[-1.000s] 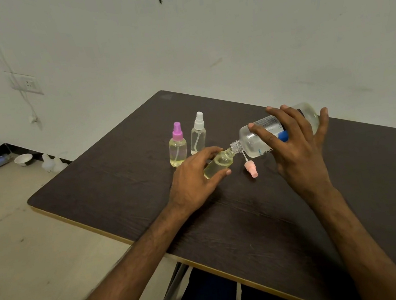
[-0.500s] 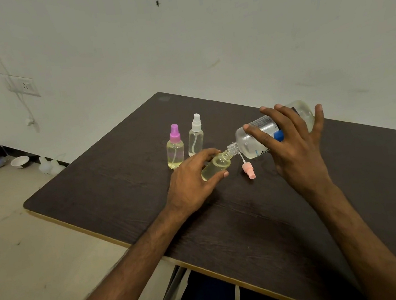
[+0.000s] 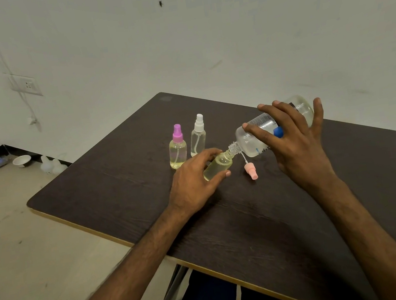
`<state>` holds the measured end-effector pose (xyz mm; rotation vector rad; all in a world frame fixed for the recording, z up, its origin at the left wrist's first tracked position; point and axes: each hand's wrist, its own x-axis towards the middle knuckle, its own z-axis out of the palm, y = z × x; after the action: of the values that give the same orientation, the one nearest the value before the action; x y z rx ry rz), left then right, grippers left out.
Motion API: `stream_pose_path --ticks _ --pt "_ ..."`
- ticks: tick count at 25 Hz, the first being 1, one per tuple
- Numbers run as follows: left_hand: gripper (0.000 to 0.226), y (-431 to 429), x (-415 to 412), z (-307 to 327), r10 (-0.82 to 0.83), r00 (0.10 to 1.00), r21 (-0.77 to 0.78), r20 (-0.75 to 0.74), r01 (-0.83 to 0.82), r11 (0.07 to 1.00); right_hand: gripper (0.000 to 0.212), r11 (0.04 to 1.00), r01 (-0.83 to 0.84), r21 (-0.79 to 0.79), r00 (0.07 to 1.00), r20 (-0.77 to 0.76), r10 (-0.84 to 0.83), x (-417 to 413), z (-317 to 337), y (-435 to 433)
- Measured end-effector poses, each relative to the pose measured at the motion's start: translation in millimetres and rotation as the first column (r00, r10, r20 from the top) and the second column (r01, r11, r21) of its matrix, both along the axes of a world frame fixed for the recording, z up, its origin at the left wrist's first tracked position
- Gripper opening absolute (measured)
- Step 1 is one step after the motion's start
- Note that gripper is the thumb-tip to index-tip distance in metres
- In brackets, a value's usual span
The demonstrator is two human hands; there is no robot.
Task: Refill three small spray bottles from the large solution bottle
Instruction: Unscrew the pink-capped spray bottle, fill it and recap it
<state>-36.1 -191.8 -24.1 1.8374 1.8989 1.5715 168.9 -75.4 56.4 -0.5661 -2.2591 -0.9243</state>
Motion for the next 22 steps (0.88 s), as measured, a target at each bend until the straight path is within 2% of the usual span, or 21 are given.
stream_pose_path --ticks 12,17,22 --pt "0.049 -1.3 0.4 1.9 0.013 1.0 -0.006 0.004 -0.013 1.0 0.079 1.0 -0.019 0.021 1.0 0.0 0.019 -2.5 4.5 0.2" --pt "0.05 -1.2 0.8 2.4 0.009 1.0 -0.009 0.012 -0.009 1.0 0.088 1.0 0.003 -0.03 1.0 -0.005 -0.003 -1.7 0.8 -0.2" --pt "0.049 -0.5 -0.2 1.4 0.01 1.0 -0.004 0.015 -0.01 1.0 0.083 1.0 -0.02 -0.003 1.0 0.008 0.02 -4.6 5.6 -0.7"
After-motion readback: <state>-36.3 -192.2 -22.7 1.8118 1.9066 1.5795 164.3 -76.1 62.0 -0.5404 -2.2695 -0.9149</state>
